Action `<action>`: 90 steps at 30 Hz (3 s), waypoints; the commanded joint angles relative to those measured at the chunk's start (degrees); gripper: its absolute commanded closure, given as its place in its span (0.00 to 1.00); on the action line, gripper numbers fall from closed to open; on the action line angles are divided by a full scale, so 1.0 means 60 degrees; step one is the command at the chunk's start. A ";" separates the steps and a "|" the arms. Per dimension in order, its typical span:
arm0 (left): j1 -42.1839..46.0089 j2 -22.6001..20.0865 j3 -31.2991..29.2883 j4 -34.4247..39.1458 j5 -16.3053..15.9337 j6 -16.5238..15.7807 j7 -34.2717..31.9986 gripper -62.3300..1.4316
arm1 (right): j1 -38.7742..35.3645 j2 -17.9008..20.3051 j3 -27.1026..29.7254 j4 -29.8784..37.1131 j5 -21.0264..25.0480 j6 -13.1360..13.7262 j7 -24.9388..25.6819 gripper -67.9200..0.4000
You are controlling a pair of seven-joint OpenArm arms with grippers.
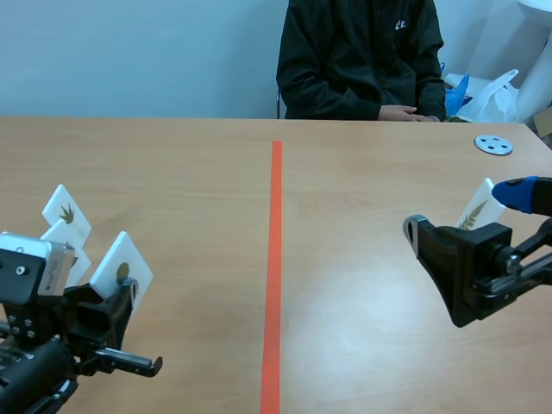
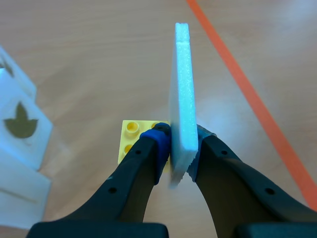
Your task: Sort the leaf by its shape. The table is split by an orange tape line. A compound leaf with several leaflets goes to the left side, a simple leaf with one blade goes to the right side. Return to the home posture when a red brick is placed on the table.
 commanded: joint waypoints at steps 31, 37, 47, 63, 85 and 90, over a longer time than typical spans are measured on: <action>-0.0994 0.0000 -0.0863 -0.3104 -0.1468 0.0353 -0.0929 0.85 | 0.0135 0.0084 0.0080 0.0069 -0.0036 0.0004 0.0135 0.00; -0.0994 0.0000 -0.0863 -0.3257 -0.1708 0.0339 -0.0925 0.83 | 0.0135 0.0084 0.0080 0.0069 -0.0036 0.0004 0.0138 0.00; -0.0991 0.0000 -0.0863 -0.3253 -0.1738 0.0302 -0.0929 0.52 | 0.0135 0.0084 0.0080 0.0069 -0.0036 0.0004 0.0146 0.00; -0.0408 0.0000 -0.0871 -0.2357 -0.1738 0.0306 -0.0925 0.52 | 0.0135 0.0080 0.0080 0.0069 -0.0036 0.0004 0.0146 0.00; 0.0681 -0.0011 -0.2044 0.0175 -0.1923 0.0280 -0.0776 0.52 | 0.0135 0.0080 0.0080 0.0069 -0.0036 0.0004 0.0142 0.00; 0.1708 -0.0164 -0.2135 0.1778 -0.2328 -0.0499 -0.0331 0.52 | 0.0135 0.0084 0.0080 0.0069 -0.0036 0.0004 0.0142 0.00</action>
